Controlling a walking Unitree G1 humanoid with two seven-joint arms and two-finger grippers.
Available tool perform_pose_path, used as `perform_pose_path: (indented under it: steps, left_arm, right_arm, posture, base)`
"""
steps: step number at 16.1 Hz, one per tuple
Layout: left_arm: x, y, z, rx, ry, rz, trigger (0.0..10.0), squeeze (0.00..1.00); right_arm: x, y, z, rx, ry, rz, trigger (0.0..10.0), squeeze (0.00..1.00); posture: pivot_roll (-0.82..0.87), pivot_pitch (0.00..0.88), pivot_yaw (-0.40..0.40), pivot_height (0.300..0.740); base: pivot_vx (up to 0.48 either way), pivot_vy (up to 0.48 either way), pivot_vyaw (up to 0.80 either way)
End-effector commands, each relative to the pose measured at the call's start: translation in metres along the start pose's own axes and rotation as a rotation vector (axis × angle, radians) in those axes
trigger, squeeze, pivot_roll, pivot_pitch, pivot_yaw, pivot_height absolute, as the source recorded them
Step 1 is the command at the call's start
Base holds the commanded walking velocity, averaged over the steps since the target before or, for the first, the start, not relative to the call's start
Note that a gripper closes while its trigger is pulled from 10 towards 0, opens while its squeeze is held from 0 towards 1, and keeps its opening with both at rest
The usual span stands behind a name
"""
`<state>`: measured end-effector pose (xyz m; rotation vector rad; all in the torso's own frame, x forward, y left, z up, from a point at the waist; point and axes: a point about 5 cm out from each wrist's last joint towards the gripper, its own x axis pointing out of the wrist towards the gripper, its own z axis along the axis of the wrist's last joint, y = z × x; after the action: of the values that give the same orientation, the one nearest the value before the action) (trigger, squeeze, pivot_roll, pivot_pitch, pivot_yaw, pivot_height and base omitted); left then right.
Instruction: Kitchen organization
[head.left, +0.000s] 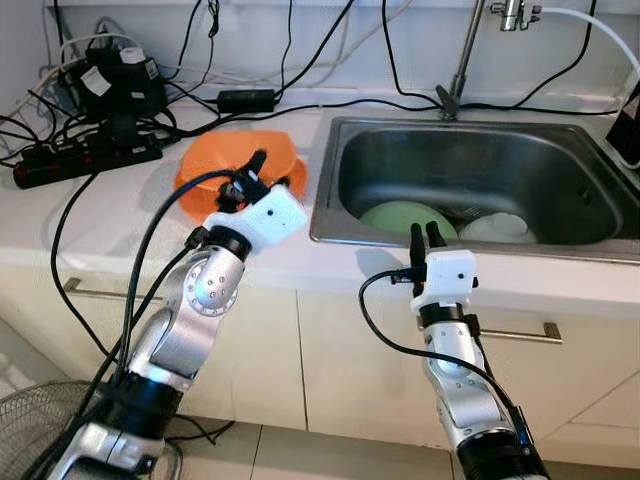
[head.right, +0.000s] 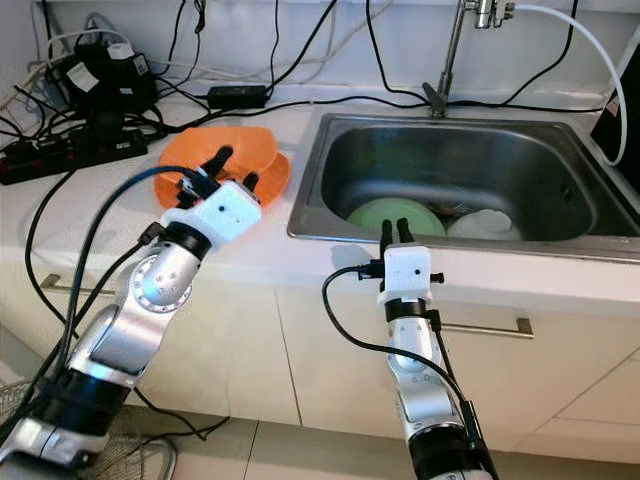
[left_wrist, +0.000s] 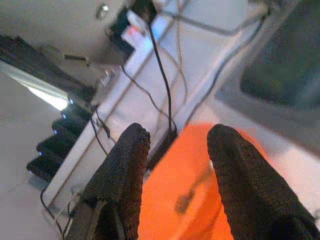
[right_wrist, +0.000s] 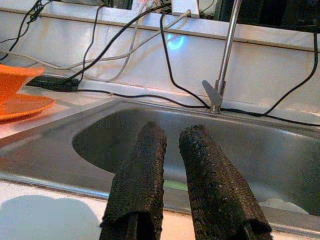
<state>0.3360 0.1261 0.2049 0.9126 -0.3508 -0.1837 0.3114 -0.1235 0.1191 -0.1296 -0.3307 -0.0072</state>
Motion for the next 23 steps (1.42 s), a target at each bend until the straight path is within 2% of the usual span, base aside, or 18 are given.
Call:
perform_pose_path:
  steps: [1,2,3,4,5,6,9,11,15,23]
  left_arm:
    - [0.003,-0.002,-0.004,0.036,0.011,-0.007,10.0,0.00]
    - [0.004,-0.005,-0.007,0.041,0.020,-0.015,10.0,0.00]
    - [0.007,-0.007,-0.009,0.035,0.030,-0.017,10.0,0.73]
    - [0.010,-0.009,-0.011,0.024,0.040,-0.014,10.0,1.00]
    - [0.014,-0.011,-0.014,0.032,0.051,-0.021,10.0,1.00]
    - [0.017,-0.013,-0.015,0.040,0.055,-0.020,10.0,0.00]
    - [0.025,-0.015,-0.017,0.046,0.057,-0.014,10.0,0.00]
    - [0.030,-0.018,-0.021,0.096,0.083,-0.040,10.0,0.00]
    - [0.034,-0.022,-0.030,0.103,0.106,-0.039,10.0,0.00]
    - [0.042,-0.015,-0.038,0.127,0.117,0.005,10.0,0.00]
  right_arm:
    - [0.001,0.002,-0.002,0.001,0.019,0.004,10.0,0.00]
    - [0.001,0.002,-0.002,0.000,0.019,0.004,10.0,0.00]
    - [0.002,0.002,-0.002,-0.001,0.019,0.005,10.0,0.00]
    - [0.002,0.002,-0.002,-0.001,0.019,0.005,10.0,0.00]
    - [0.003,0.002,-0.002,-0.001,0.019,0.004,10.0,0.00]
    - [0.004,0.002,-0.001,0.000,0.017,0.004,10.0,0.00]
    - [0.005,0.003,0.000,-0.002,0.014,0.005,10.0,0.00]
    - [0.007,0.002,0.000,-0.001,0.011,0.001,10.0,0.00]
    - [0.008,0.003,0.001,0.001,0.005,0.004,10.0,0.00]
    - [0.008,0.007,0.002,0.012,-0.002,0.012,10.0,0.00]
  posture:
    - [0.09,0.032,0.053,0.740]
    - [0.09,0.030,0.052,0.740]
    - [0.09,0.030,0.052,0.740]
    - [0.09,0.027,0.051,0.740]
    - [0.09,0.025,0.050,0.740]
    - [0.08,0.022,0.052,0.740]
    - [0.08,0.012,0.057,0.740]
    - [0.08,0.005,0.059,0.740]
    - [0.07,0.000,0.059,0.740]
    - [0.06,0.000,0.062,0.740]
  base:
    - [0.000,0.000,0.00]
    - [0.000,0.000,0.00]
    - [0.000,0.000,0.00]
    - [0.000,0.000,0.00]
    - [0.000,0.000,0.00]
    - [0.000,0.000,0.00]
    - [0.000,0.000,0.00]
    - [0.000,0.000,0.00]
    - [0.000,0.000,0.00]
    - [0.000,0.000,0.00]
